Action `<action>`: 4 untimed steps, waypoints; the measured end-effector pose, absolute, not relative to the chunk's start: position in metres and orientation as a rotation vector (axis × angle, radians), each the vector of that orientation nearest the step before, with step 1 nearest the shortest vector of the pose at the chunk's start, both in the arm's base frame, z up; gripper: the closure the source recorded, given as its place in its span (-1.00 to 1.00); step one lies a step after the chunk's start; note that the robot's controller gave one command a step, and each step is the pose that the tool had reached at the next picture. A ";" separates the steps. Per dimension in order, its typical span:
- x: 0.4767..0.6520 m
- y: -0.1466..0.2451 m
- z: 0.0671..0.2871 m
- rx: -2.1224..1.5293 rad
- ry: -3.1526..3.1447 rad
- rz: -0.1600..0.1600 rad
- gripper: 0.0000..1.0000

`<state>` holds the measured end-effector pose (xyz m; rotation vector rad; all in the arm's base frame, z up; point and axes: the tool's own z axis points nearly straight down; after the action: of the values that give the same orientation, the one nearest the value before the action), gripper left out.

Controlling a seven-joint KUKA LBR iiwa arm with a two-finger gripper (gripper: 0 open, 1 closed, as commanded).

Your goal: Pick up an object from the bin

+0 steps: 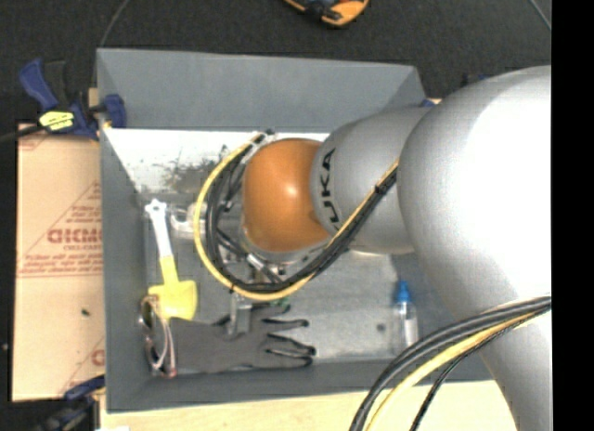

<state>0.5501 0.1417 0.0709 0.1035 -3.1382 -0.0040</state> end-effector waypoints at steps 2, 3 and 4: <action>0.552 0.141 0.072 0.102 -3.142 -0.007 1.00; 0.552 0.141 0.072 0.102 -3.142 -0.007 1.00; 0.551 0.141 0.075 0.101 -3.141 -0.007 1.00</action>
Offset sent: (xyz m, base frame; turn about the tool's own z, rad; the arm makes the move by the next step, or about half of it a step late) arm 0.0003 0.0001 0.0004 0.0003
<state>0.5509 0.1408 0.0749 0.1011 -3.1405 -0.0068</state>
